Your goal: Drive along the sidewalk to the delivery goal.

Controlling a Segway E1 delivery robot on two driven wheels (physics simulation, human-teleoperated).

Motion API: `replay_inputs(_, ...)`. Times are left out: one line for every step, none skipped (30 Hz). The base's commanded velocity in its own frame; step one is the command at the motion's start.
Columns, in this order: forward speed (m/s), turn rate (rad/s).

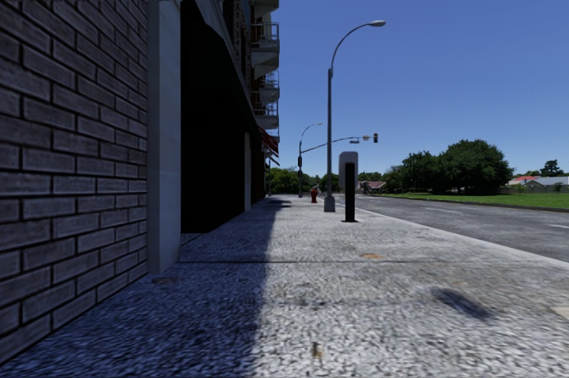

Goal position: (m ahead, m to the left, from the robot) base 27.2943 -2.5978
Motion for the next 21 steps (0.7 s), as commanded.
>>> replay_inputs(2.0, 0.0)
replay_inputs(2.0, 0.0)
replay_inputs(2.0, 0.0)
replay_inputs(2.0, 0.0)
replay_inputs(2.0, 0.0)
replay_inputs(2.0, 0.0)
replay_inputs(2.0, 0.0)
replay_inputs(2.0, 0.0)
replay_inputs(2.0, 0.0)
replay_inputs(2.0, 0.0)
replay_inputs(2.0, 0.0)
replay_inputs(2.0, 0.0)
replay_inputs(2.0, 0.0)
replay_inputs(2.0, 0.0)
replay_inputs(2.0, 0.0)
replay_inputs(2.0, 0.0)
replay_inputs(2.0, 0.0)
replay_inputs(2.0, 0.0)
replay_inputs(2.0, 0.0)
replay_inputs(2.0, 0.0)
replay_inputs(2.0, 0.0)
